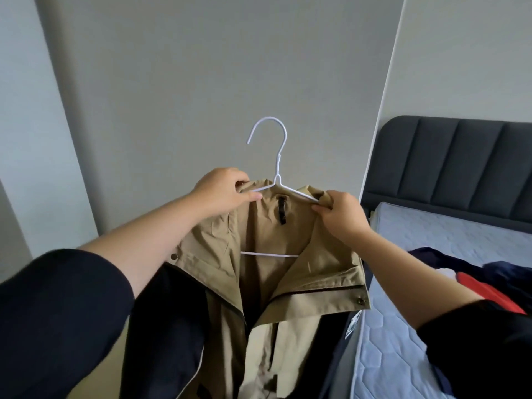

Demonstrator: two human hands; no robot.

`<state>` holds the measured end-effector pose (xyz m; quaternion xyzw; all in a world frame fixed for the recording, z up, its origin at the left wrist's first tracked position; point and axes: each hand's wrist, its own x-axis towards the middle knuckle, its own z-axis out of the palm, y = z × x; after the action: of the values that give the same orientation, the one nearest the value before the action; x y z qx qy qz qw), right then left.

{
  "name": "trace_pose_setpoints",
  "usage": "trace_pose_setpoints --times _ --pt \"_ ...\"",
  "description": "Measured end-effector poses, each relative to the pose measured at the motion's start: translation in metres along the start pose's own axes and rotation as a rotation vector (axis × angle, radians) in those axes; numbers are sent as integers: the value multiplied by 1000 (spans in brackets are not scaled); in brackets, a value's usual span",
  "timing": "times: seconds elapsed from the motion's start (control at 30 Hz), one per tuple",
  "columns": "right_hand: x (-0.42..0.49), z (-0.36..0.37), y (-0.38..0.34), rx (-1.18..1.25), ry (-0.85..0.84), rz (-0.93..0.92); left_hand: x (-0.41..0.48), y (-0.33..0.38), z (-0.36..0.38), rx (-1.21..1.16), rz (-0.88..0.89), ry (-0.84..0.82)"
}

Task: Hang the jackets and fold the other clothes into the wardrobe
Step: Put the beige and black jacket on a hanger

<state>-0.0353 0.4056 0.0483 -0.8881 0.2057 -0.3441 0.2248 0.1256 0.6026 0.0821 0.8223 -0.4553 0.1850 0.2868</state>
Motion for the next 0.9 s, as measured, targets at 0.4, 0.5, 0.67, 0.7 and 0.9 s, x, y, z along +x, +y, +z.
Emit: trace_pose_setpoints --times 0.4,0.5,0.67,0.7,0.9 --pt "10 -20 1 -100 338 -16 9 13 2 124 -170 -210" --pt "22 -52 -9 -130 453 34 31 48 -13 198 -102 -63" --pt "37 -140 -23 -228 641 10 68 121 -63 274 97 132" --pt "38 -161 -28 -239 675 3 75 138 -76 293 128 175" --pt "29 -283 -62 -301 863 -45 100 237 -138 349 267 375"
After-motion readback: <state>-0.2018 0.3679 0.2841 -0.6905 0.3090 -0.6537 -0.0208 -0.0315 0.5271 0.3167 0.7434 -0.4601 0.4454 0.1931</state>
